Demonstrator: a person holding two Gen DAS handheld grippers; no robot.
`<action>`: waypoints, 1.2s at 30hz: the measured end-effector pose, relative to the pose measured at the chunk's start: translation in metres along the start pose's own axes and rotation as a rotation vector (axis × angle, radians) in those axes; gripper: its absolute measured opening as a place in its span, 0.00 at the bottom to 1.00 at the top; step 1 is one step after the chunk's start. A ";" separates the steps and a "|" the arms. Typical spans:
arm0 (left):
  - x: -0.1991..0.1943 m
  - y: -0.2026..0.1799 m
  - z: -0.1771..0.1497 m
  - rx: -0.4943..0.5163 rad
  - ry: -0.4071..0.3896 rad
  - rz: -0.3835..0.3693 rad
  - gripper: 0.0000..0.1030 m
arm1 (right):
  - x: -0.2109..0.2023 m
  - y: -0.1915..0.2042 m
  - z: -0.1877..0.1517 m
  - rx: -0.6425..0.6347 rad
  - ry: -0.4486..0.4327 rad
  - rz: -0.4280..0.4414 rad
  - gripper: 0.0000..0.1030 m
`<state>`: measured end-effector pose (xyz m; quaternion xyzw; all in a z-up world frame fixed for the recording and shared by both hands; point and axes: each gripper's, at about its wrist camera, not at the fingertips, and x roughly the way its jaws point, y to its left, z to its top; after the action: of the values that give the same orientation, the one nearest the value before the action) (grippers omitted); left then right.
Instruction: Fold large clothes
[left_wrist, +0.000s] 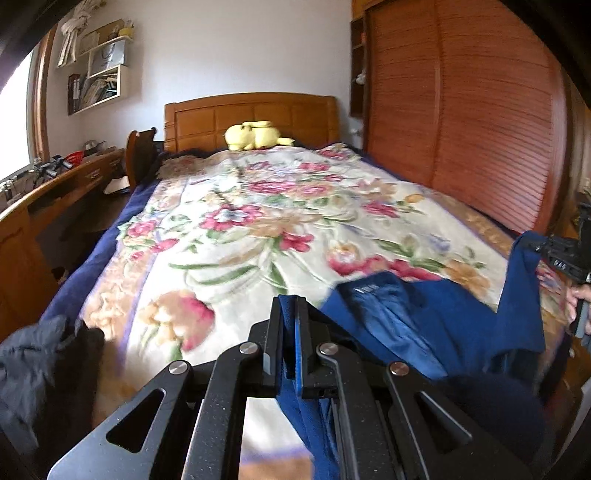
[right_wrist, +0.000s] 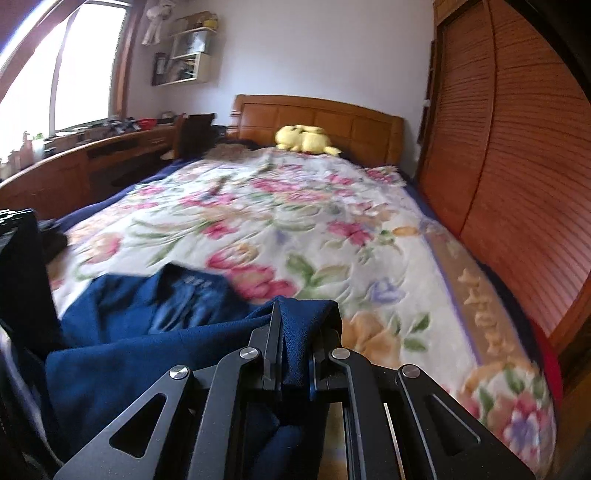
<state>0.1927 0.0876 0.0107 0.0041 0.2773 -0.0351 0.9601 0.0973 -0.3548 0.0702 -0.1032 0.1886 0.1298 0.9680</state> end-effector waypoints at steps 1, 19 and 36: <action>0.008 0.004 0.007 -0.002 0.003 0.016 0.05 | 0.010 -0.005 0.011 0.014 -0.003 -0.023 0.09; 0.097 0.004 0.024 -0.005 0.160 -0.014 0.31 | 0.109 0.029 0.027 -0.004 0.220 -0.035 0.65; 0.090 -0.025 -0.041 -0.016 0.124 -0.127 0.32 | 0.103 0.057 -0.008 -0.111 0.281 0.189 0.65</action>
<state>0.2451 0.0581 -0.0722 -0.0191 0.3361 -0.0933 0.9370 0.1706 -0.2809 0.0143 -0.1553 0.3236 0.2145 0.9084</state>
